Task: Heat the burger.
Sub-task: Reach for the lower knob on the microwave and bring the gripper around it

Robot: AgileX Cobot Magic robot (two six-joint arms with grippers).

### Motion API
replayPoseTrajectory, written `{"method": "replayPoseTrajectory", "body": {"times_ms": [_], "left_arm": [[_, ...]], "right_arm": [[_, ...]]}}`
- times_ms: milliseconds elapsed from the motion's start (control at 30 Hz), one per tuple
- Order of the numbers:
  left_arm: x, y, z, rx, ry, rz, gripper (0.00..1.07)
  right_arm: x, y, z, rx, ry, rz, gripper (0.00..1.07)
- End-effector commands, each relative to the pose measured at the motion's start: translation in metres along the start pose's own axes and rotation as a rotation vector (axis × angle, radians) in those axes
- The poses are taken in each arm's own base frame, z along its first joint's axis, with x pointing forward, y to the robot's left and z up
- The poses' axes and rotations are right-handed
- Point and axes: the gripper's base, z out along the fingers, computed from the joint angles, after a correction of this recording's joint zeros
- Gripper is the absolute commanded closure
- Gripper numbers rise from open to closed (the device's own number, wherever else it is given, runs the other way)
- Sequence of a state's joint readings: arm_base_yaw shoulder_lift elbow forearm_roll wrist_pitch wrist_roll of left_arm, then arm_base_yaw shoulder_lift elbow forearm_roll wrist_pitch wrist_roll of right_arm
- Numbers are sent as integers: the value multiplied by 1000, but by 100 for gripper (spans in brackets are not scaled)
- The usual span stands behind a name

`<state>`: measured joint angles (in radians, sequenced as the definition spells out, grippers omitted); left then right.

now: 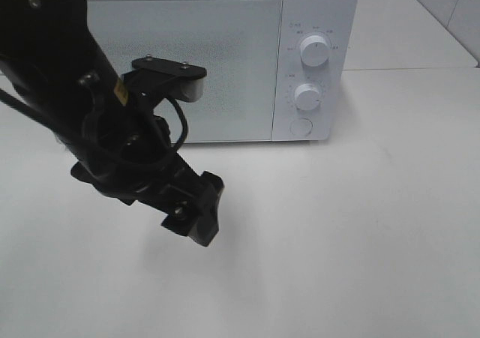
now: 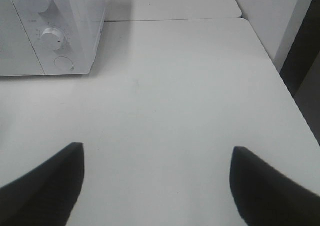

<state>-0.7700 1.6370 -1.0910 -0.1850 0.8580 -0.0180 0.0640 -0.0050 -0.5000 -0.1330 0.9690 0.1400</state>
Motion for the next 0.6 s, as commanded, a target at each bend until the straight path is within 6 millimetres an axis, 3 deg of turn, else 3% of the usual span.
{"method": "replayPoseTrajectory", "body": {"times_ms": [33, 167, 233, 267, 300, 367, 400, 467, 533, 600], "left_arm": [[1, 17, -14, -2, -4, -70, 7], [3, 40, -26, -16, -15, -142, 7], [7, 63, -41, -33, -30, -221, 7], [7, 63, -41, -33, -30, -221, 7], [12, 80, -51, -46, -37, -272, 7], [14, 87, -56, -52, -39, -293, 7], [21, 103, -67, -65, -48, -343, 7], [24, 109, -71, -70, -51, -368, 7], [42, 136, -93, -100, -66, -453, 7], [46, 140, -97, -104, -69, -466, 7]], "right_arm": [[2, 0, -3, -2, -27, 17, 31], [2, 0, -3, -2, -27, 17, 31], [2, 0, -3, -2, -27, 17, 31], [2, 0, -3, -2, -27, 17, 31], [2, 0, -3, -2, -27, 17, 31], [2, 0, -3, -2, -27, 17, 31], [2, 0, -3, -2, -27, 17, 31], [2, 0, -3, -2, -27, 17, 31], [2, 0, -3, -2, -27, 17, 31], [2, 0, -3, -2, -27, 17, 31]]}}
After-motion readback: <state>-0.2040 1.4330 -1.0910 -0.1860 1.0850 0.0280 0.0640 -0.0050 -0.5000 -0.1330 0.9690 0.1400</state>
